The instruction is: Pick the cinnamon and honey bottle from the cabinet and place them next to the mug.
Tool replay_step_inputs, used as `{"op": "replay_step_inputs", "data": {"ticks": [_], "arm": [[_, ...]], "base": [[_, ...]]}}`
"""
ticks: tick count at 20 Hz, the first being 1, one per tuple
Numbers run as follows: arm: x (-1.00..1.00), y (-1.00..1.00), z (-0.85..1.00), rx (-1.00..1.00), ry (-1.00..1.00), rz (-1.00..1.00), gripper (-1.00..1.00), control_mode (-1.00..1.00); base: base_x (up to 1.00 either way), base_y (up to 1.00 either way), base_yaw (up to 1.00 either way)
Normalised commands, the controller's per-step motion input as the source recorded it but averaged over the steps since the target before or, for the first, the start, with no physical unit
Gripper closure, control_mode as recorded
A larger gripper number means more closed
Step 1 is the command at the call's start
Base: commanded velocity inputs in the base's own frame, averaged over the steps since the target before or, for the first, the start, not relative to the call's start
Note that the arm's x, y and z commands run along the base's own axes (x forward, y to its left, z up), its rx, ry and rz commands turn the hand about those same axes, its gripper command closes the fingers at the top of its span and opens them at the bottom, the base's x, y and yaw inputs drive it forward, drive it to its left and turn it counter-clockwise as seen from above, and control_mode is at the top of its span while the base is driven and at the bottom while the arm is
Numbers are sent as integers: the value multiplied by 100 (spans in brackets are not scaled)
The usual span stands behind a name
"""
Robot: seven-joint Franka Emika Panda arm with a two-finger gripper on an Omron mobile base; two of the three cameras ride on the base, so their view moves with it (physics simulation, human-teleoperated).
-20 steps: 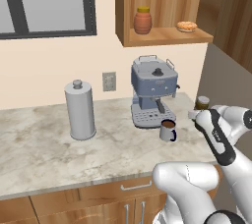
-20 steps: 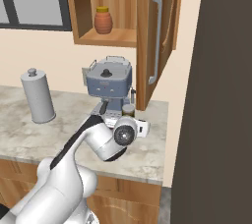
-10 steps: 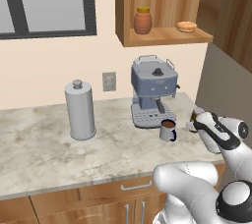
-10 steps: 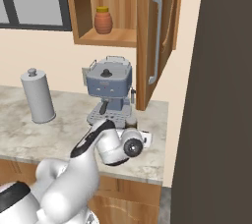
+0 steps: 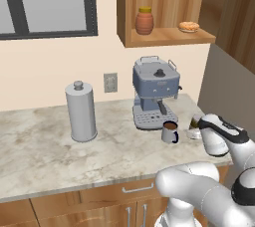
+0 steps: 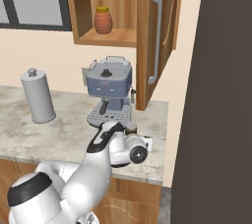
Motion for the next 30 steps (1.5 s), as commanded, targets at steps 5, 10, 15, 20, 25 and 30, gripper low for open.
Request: {"op": "replay_step_inputs", "data": {"ticks": [5,10,15,20,25,30], "arm": [[1,0,-1,0,-10,13,100,-100],[0,0,6,0,-10,12,100,-100],[0,0,14,0,-3,15,100,-100],[0,0,9,-1,2,18,100,-100],[-5,14,2,-1,0,18,100,-100],[-11,19,0,-5,-1,12,100,-100]], "base": [[0,0,0],[0,0,0],[0,0,0],[0,0,0],[0,0,0],[0,0,0]]}}
